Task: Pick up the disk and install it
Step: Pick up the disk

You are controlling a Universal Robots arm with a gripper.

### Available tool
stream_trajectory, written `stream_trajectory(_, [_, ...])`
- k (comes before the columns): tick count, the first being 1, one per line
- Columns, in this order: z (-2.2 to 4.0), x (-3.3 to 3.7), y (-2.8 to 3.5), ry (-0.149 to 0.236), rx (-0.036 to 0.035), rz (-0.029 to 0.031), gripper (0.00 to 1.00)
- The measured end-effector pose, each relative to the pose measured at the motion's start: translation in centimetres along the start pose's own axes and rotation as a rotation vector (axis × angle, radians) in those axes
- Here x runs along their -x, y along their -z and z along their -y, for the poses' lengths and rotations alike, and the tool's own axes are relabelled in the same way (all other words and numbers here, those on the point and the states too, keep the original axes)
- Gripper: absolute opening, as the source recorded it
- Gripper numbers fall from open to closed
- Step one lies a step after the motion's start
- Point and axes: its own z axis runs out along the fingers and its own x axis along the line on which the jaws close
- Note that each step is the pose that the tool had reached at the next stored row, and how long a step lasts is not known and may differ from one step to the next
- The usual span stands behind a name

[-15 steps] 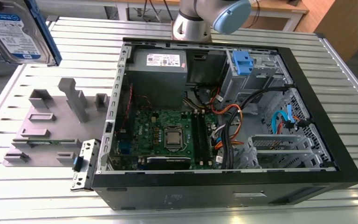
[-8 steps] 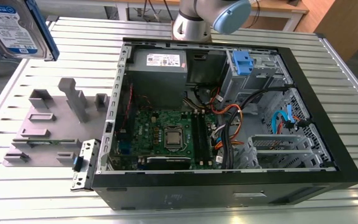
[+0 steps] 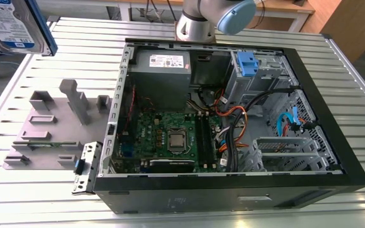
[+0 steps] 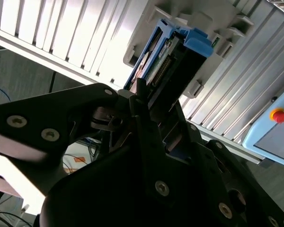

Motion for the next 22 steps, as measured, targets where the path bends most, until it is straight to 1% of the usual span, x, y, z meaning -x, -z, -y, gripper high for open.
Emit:
stream_trajectory(3, [0.00, 0.01, 0.32, 0.000, 0.0001, -0.0001, 0.35])
stream_trajectory(12, [0.03, 0.02, 0.36, 0.000, 0.0001, -0.0001, 0.35])
stream_trajectory(18, [0.60, 0.04, 0.35, 0.000, 0.0001, 0.0000, 0.35])
stream_trajectory(22, [1.23, 0.07, 0.35, 0.000, 0.0001, 0.0000, 0.35])
